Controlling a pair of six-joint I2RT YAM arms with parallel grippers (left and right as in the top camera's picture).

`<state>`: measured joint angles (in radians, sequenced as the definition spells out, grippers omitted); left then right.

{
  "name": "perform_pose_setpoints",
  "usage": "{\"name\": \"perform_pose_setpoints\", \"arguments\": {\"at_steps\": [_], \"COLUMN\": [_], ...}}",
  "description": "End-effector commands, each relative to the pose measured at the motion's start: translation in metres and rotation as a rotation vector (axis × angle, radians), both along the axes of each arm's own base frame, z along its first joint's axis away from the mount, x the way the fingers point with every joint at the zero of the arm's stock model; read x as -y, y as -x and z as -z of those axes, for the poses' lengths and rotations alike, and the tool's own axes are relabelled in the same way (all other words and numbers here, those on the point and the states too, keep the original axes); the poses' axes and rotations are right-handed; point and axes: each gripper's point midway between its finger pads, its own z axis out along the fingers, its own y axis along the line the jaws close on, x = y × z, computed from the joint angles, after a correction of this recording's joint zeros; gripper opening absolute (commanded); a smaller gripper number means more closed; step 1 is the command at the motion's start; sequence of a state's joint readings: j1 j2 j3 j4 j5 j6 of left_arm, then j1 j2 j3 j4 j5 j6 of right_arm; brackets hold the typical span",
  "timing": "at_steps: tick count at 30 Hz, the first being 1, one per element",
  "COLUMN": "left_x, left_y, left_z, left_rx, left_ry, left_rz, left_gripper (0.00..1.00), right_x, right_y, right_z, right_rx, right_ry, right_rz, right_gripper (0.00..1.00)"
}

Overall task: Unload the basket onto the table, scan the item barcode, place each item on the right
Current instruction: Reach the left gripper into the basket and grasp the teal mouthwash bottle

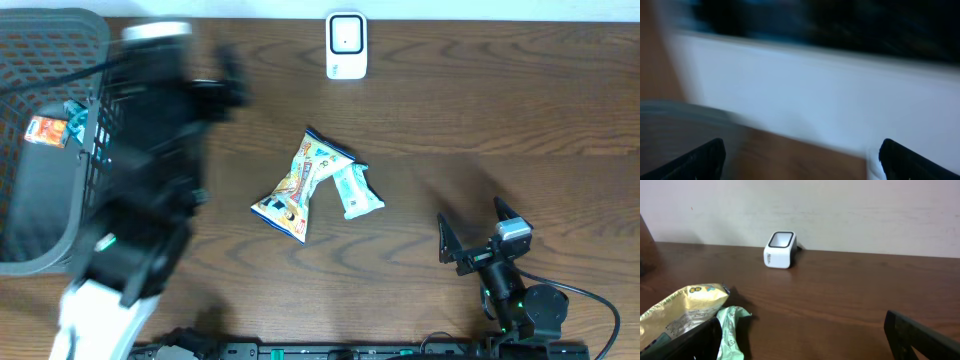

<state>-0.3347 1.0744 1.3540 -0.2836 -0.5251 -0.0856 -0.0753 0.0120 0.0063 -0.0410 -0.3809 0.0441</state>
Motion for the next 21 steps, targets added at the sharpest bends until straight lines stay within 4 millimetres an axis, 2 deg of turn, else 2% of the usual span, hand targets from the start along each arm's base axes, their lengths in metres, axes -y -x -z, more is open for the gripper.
{"name": "perform_pose_setpoints", "arguments": {"at_steps": [1, 4, 7, 9, 12, 15, 21], "left_x": [-0.104, -0.155, -0.188, -0.214, -0.242, -0.255, -0.255], "left_y": [0.022, 0.023, 0.012, 0.01, 0.005, -0.013, -0.064], "left_z": [0.005, 0.036, 0.081, 0.111, 0.143, 0.165, 0.208], "left_rx": [-0.013, -0.082, -0.198, -0.253, -0.316, -0.364, -0.469], "left_ry": [-0.004, 0.121, 0.27, 0.389, 0.474, 0.523, 0.586], "left_rz": [-0.417, -0.466, -0.399, -0.436, -0.485, -0.461, -0.304], "left_gripper": [0.98, 0.98, 0.98, 0.98, 0.98, 0.98, 0.98], "right_x": [0.0, 0.0, 0.0, 0.0, 0.0, 0.0, 0.0], "right_y": [0.0, 0.0, 0.0, 0.0, 0.0, 0.0, 0.0], "right_z": [0.001, 0.001, 0.001, 0.001, 0.001, 0.001, 0.001], "right_rx": [-0.001, -0.002, -0.002, -0.002, -0.002, -0.002, -0.002], "right_ry": [0.007, 0.007, 0.007, 0.007, 0.007, 0.007, 0.007], "right_rz": [0.0, 0.0, 0.0, 0.0, 0.0, 0.0, 0.0], "right_gripper": [1.0, 0.99, 0.99, 0.99, 0.99, 0.99, 0.99]}}
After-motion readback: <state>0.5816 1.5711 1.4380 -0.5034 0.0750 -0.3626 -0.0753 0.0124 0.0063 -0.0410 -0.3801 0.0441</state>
